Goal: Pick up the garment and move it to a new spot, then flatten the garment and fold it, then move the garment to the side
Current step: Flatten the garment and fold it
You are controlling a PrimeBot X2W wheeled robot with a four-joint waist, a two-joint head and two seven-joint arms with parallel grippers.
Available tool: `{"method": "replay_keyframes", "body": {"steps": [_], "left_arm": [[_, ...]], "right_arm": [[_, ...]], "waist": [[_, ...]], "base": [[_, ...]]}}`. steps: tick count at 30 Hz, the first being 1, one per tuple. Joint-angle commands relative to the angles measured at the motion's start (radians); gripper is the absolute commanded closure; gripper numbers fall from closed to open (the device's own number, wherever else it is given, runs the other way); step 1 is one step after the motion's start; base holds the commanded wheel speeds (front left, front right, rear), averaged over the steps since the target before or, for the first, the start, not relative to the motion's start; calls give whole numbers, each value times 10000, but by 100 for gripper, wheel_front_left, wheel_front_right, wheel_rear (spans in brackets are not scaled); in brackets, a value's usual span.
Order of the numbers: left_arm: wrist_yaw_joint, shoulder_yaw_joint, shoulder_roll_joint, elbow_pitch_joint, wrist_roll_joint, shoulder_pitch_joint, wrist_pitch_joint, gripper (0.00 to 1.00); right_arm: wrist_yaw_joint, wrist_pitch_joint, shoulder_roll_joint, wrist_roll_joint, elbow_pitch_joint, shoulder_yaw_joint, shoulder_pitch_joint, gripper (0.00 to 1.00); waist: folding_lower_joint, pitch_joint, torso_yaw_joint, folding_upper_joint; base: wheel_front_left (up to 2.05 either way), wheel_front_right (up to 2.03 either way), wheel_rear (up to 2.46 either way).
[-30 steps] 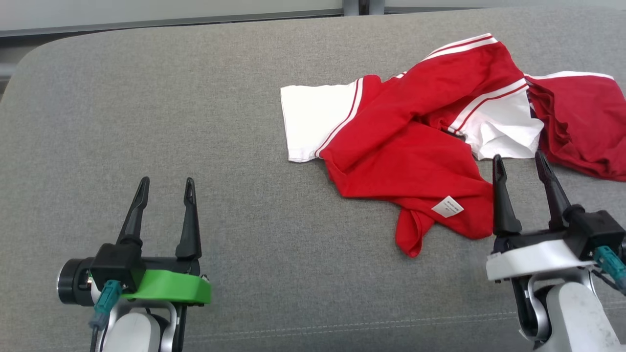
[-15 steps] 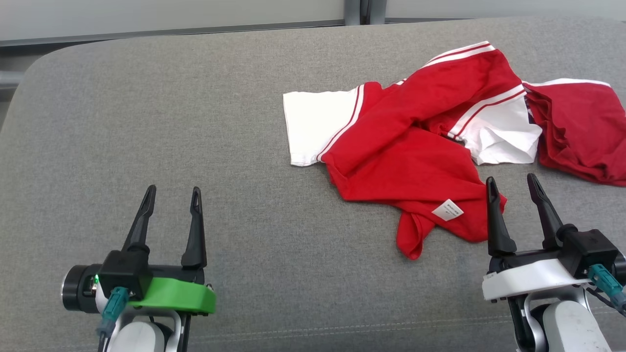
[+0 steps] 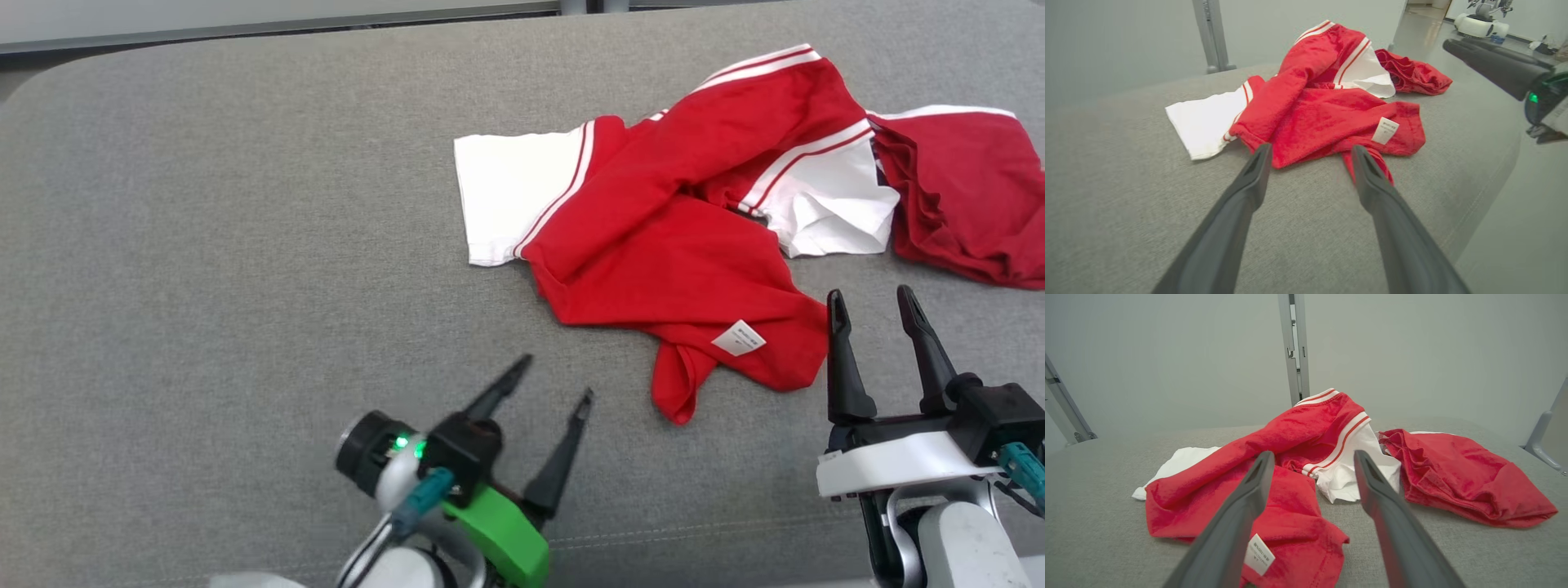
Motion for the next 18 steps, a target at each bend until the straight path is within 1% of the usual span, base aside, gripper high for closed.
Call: {"method": "replay_keyframes", "body": {"steps": [1, 3, 4, 7, 10, 14, 18], "left_arm": [[-74, -328, 3, 92, -120, -210, 223, 0], [-136, -990, -28, 246, -440, -403, 658, 0], [-161, -1459, 47, 498, -600, -722, 1036, 0], [-178, -1933, 144, 915, -910, -1205, 1331, 0], [-178, -2229, 148, 1369, -1100, -1751, 1405, 0], [-180, -2434, 50, 1977, -1305, -2367, 1236, 0], [-181, -2498, -62, 2491, -1419, -2744, 1042, 0]], "right_arm": [[-5, -37, -22, 39, -82, -14, 91, 0], [-5, -35, -24, 92, -156, -56, 58, 0], [-5, -35, -23, 125, -236, -140, -18, 0], [-5, -35, -20, 232, -342, -204, -101, 0], [-5, -35, -20, 348, -428, -239, -185, 0], [-5, -36, -20, 552, -503, -222, -280, 0], [-5, -36, -20, 670, -500, -216, -333, 0]], "waist": [[0, 252, -322, -1], [0, 447, -581, -1], [0, 662, -827, -1], [0, 991, -1192, -1], [0, 1319, -1504, -1], [0, 1692, -1866, -1], [0, 1875, -2064, -1]], "base": [[0, 0, 0], [0, 0, 0], [0, 0, 0], [0, 0, 0], [0, 0, 0], [0, 0, 0], [0, 0, 0]]}}
